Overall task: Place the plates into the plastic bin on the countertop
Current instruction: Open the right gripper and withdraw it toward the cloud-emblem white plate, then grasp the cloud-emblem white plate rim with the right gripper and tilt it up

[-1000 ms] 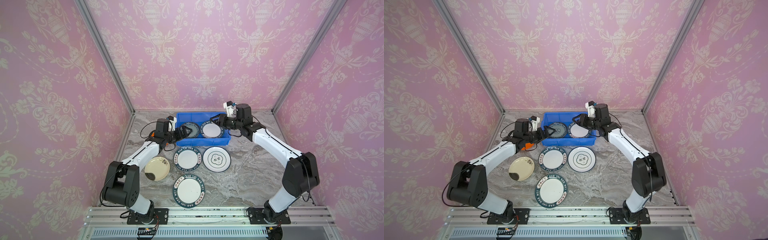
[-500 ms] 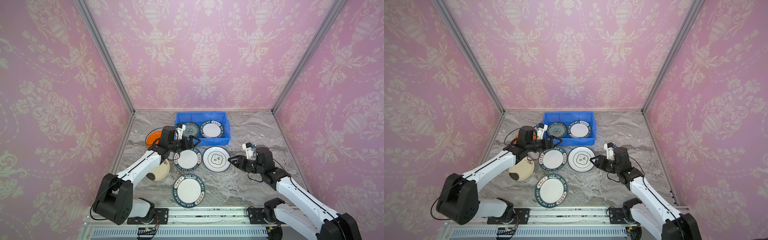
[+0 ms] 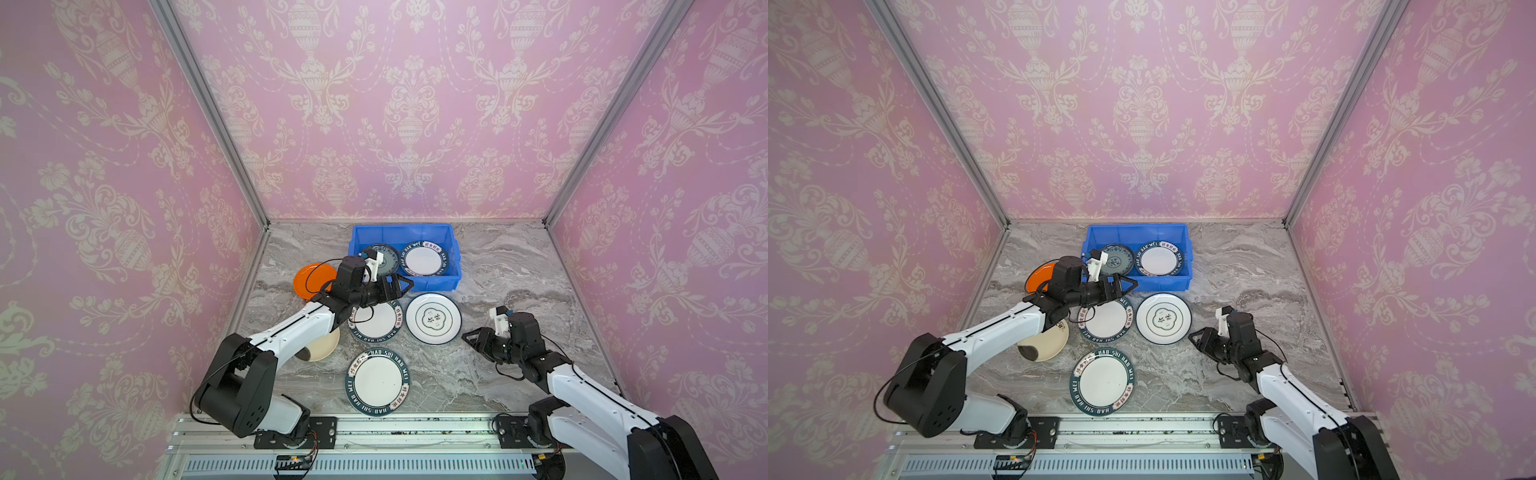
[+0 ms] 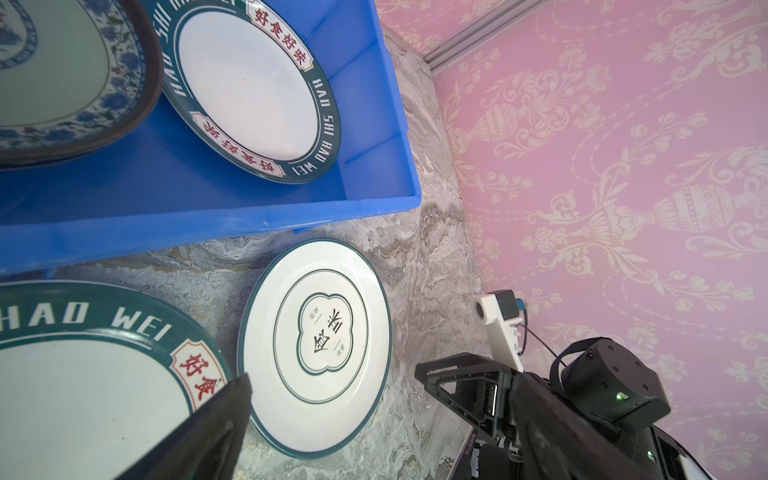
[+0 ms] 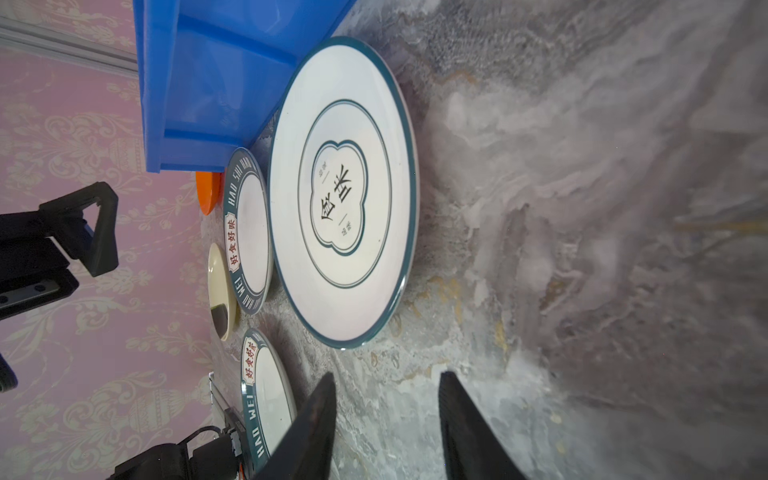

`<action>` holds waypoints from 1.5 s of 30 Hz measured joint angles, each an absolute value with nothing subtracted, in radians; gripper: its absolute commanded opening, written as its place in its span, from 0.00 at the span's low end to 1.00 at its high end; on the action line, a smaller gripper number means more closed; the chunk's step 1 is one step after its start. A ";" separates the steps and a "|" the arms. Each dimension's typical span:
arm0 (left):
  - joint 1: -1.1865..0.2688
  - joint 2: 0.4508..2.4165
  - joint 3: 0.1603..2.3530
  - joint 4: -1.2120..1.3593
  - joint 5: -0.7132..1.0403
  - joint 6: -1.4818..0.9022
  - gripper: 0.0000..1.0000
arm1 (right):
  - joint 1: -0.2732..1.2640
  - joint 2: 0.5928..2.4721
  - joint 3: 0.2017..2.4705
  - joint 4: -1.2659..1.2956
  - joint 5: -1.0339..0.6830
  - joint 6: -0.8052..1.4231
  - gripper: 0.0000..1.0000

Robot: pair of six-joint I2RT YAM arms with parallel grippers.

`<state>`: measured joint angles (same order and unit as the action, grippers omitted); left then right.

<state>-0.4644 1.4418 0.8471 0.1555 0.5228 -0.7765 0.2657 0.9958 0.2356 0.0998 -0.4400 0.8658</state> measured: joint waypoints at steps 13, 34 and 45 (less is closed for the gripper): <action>-0.464 1.436 0.843 0.164 0.465 -0.775 0.99 | 0.264 1.319 0.234 0.464 -0.430 0.946 0.39; -0.462 1.489 0.886 0.186 0.485 -0.776 0.99 | 0.261 1.631 0.222 0.948 -0.496 1.074 0.30; -0.462 1.489 0.886 0.186 0.485 -0.776 0.99 | 0.261 1.634 0.223 0.926 -0.502 1.073 0.18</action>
<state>-0.4622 1.4887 0.8860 0.1856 0.4850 -0.7757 0.2611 1.6337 0.2234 0.9264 -0.5022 1.0733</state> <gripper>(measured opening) 0.992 0.195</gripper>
